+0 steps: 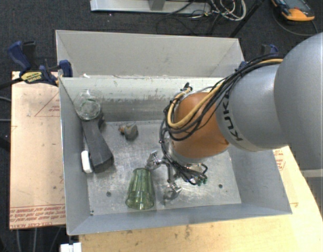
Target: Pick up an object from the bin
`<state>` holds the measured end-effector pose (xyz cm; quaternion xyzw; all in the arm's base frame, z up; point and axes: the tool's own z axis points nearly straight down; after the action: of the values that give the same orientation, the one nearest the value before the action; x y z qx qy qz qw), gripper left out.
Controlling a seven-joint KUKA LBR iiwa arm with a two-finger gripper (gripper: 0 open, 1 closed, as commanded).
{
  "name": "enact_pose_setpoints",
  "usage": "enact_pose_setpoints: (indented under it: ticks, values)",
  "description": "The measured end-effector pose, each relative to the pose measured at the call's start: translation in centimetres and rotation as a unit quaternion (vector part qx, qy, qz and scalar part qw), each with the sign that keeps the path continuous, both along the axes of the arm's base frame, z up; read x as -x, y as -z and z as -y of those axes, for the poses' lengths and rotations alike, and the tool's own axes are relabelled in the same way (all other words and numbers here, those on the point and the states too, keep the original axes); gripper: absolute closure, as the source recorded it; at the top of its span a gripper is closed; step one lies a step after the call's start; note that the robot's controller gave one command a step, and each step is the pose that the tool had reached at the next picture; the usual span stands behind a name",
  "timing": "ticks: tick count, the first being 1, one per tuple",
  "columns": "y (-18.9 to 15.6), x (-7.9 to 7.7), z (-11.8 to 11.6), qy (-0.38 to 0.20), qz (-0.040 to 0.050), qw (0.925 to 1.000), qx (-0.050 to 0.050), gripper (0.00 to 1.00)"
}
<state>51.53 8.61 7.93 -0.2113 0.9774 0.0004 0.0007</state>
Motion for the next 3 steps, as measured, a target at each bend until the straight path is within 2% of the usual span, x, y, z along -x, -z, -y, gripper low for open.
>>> enact_pose_setpoints:
  ticks: [1,2,3]
  values:
    - [-0.5,0.8,-4.8,-0.091,0.0025,0.9958,0.000,0.00]
    - [-0.6,1.5,-7.1,-0.048,0.0001,0.9989,-0.002,0.00]
    - [-1.0,-0.9,-10.5,-0.094,0.0001,0.9956,0.000,0.00]
